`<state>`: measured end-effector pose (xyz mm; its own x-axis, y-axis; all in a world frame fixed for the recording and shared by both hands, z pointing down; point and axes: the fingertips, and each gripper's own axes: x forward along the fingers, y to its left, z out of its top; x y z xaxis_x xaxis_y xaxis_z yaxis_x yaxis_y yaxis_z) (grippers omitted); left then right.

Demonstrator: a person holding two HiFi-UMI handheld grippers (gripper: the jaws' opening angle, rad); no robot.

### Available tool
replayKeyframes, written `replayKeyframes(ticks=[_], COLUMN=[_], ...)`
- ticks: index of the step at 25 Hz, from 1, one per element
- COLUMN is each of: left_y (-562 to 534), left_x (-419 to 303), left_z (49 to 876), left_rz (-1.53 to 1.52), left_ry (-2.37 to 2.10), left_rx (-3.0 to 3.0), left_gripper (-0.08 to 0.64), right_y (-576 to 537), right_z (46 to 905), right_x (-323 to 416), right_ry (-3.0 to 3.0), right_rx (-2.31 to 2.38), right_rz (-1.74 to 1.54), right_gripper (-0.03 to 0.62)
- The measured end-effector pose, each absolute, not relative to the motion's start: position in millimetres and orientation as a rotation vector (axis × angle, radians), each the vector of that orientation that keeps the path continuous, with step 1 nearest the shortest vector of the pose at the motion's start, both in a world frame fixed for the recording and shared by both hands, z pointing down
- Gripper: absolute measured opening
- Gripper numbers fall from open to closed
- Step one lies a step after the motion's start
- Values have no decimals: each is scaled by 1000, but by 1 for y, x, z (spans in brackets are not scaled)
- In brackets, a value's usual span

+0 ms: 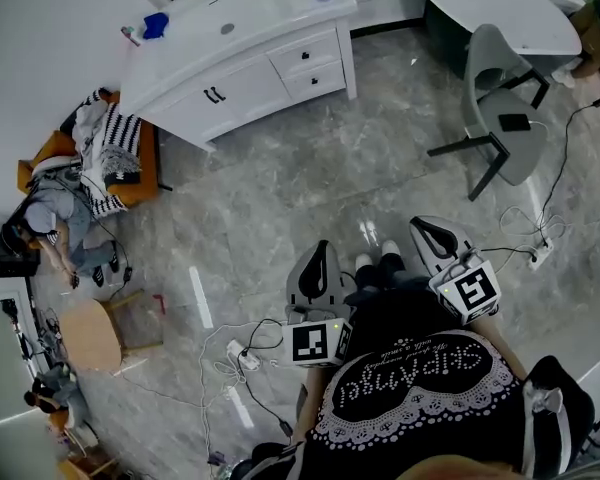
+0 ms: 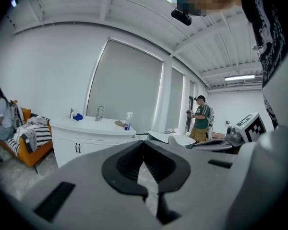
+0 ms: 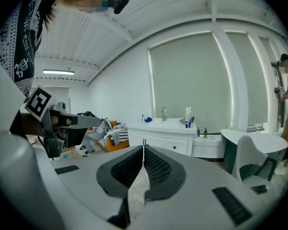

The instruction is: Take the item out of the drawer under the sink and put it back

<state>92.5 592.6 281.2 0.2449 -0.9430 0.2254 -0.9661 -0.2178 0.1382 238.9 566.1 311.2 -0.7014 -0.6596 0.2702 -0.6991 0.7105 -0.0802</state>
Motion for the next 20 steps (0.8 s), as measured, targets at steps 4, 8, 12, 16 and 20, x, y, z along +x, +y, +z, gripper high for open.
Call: replayKeyframes(ticks=[4, 8, 12, 16, 20], left_y=[583, 576, 570, 567, 565], left_x=[106, 128, 142, 153, 148], left_z=[275, 275, 279, 282, 290], left_rz=[121, 126, 121, 109, 149], left_ry=[-1806, -1792, -1794, -1791, -1789], left_rx=[2289, 2338, 2346, 2324, 2314], left_gripper=[5, 5, 5, 6, 5], right_y=[559, 556, 552, 546, 541], right_z=[310, 306, 306, 311, 316], right_x=[252, 267, 281, 290, 285], right_ry=[-2712, -2753, -2784, -2784, -2776], right_rx=[1089, 1080, 1081, 1081, 1062], right_rz=[241, 206, 198, 233, 258], right_gripper=[21, 21, 21, 21, 21])
